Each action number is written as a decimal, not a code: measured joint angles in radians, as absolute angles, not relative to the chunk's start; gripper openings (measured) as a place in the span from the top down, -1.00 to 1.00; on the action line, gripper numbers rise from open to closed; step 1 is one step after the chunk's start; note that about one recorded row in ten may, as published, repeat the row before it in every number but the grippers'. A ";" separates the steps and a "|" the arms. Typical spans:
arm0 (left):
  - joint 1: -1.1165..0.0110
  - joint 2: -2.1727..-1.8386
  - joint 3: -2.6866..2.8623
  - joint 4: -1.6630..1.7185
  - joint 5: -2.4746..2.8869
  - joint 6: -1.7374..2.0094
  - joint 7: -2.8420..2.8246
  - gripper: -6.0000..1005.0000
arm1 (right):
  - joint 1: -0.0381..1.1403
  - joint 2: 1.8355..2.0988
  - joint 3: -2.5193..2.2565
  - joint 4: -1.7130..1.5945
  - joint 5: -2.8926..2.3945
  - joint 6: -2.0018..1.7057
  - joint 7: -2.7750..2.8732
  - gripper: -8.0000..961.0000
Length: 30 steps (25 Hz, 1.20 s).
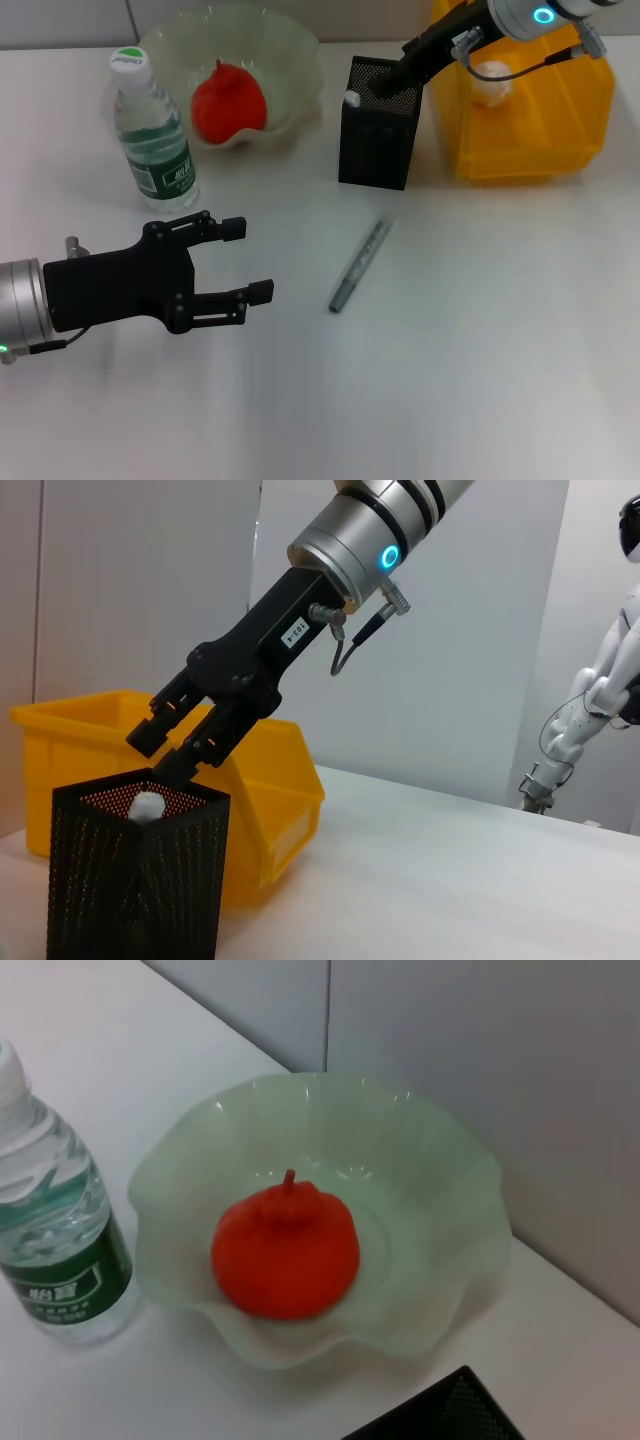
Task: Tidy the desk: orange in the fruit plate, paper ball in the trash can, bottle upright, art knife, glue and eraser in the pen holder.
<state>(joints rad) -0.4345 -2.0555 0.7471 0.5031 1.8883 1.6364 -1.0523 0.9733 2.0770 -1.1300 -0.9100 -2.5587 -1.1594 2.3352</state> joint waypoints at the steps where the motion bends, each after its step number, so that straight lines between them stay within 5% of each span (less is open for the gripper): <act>1: -0.434 -2.055 0.747 0.503 1.888 1.637 -1.052 -0.68 | 0.973 2.077 -1.130 -0.910 -2.559 -1.159 2.335 -0.19; 8: -0.434 -2.056 0.745 0.503 1.888 1.637 -1.052 -0.68 | 0.965 2.079 -1.128 -0.915 -2.551 -1.117 2.339 -0.50; 30: -0.450 -2.055 0.744 0.503 1.888 1.637 -1.052 -0.68 | 0.808 2.074 -1.117 -1.100 -2.126 -1.346 2.148 -0.50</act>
